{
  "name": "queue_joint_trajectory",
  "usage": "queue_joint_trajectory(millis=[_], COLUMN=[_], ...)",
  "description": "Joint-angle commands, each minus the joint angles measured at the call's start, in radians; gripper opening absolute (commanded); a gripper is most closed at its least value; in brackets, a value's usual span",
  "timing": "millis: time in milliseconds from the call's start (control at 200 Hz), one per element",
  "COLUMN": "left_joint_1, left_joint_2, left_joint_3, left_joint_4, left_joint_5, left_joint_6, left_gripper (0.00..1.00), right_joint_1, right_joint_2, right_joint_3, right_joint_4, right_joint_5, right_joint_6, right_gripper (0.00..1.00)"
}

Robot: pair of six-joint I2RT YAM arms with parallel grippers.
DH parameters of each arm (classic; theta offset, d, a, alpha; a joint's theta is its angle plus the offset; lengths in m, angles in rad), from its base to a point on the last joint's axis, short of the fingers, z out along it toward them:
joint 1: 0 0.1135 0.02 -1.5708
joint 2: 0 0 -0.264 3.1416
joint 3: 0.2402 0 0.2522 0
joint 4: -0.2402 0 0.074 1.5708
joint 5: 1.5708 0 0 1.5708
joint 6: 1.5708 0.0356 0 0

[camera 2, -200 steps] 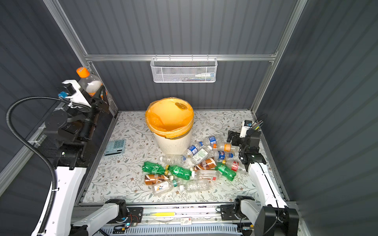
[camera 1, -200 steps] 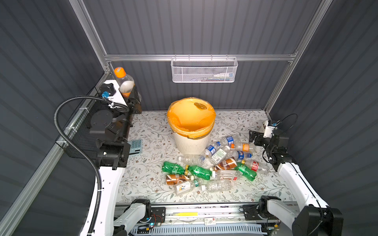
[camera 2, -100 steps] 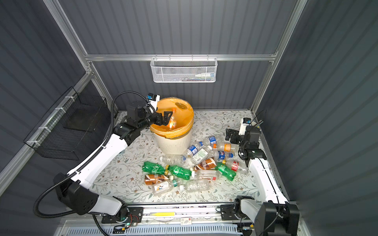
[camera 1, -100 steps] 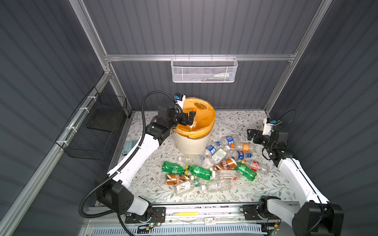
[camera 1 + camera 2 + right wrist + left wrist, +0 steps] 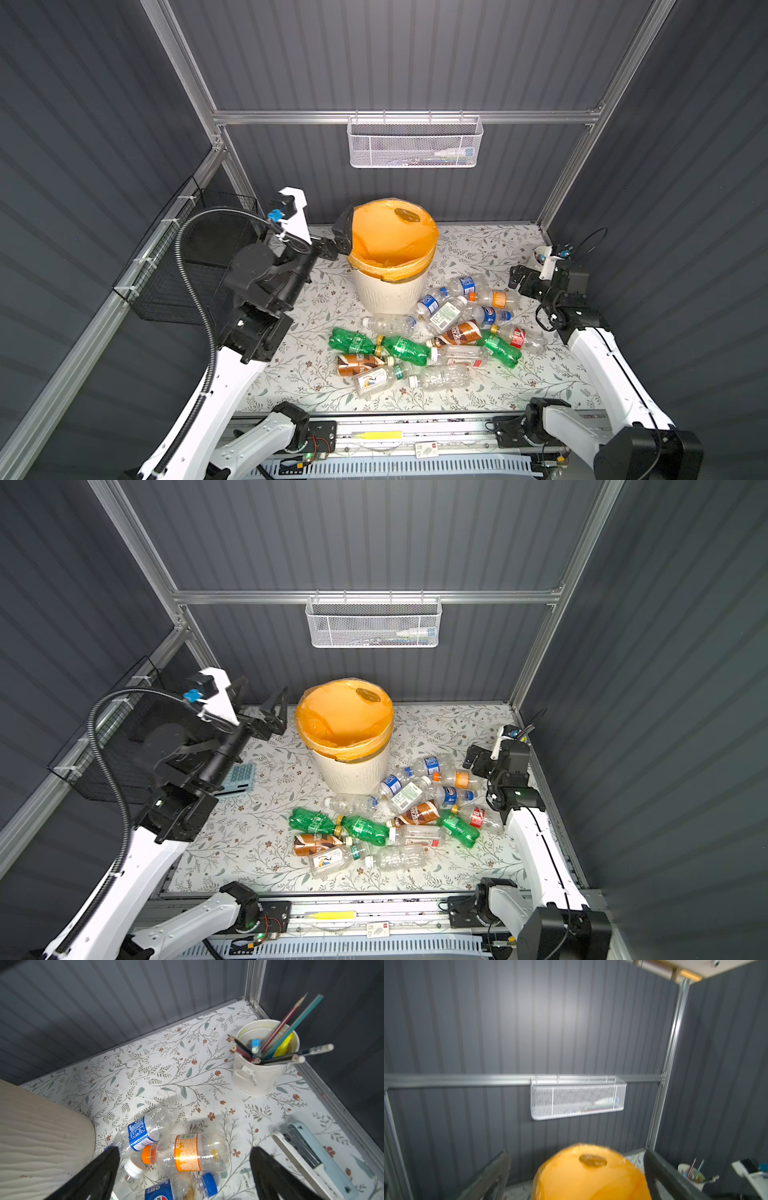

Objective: Throw the plastic bottles in the bin
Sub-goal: 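Open the left gripper to drop the bottle into the bin, then reach the right gripper into the pile and grasp a blue-capped clear bottle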

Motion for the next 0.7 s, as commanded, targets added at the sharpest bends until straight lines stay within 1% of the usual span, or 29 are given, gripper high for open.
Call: queue_joint_trajectory(millis=[0,55,140,245,375,470,520,590,635,660,695], left_joint_1=[0.001,0.001,0.001,0.001,0.001,0.001,0.001,0.001,0.001,0.001,0.001], left_joint_2=[-0.017,-0.035,-0.057,-0.074,-0.091,-0.100,-0.107,-0.117,-0.122,-0.124,-0.127], left_joint_3=[-0.094,-0.133,-0.182,-0.229,-0.265,-0.279,-0.286,-0.303,-0.312,-0.315,-0.318], left_joint_4=[-0.038,-0.049,-0.055,-0.060,-0.073,-0.088,-0.095,-0.096,-0.097,-0.099,-0.101], left_joint_5=[-0.061,-0.075,-0.104,-0.111,-0.106,-0.105,-0.114,-0.139,-0.160,-0.175,-0.201], left_joint_6=[-0.019,-0.022,-0.024,-0.022,-0.011,0.003,0.009,0.011,0.006,0.001,-0.004], left_gripper=[1.00,1.00,1.00,1.00,1.00,1.00,1.00,1.00,1.00,1.00,1.00], right_joint_1=[-0.001,0.001,0.004,0.022,0.065,0.106,0.152,0.259,0.347,0.373,0.443], right_joint_2=[-0.005,-0.019,-0.035,-0.049,-0.100,-0.148,-0.169,-0.198,-0.208,-0.209,-0.206], right_joint_3=[-0.007,-0.023,-0.042,-0.060,-0.096,-0.115,-0.114,-0.101,-0.086,-0.079,-0.064], right_joint_4=[-0.078,-0.091,-0.108,-0.149,-0.180,-0.244,-0.272,-0.302,-0.314,-0.321,-0.341], right_joint_5=[0.037,0.034,-0.005,-0.053,-0.040,-0.023,0.006,0.068,0.103,0.124,0.172], right_joint_6=[0.049,0.088,0.131,0.186,0.253,0.292,0.293,0.254,0.196,0.172,0.129], right_gripper=[0.99,0.99,0.99,0.99,0.99,0.99,0.99,0.99,0.99,0.99,0.99])
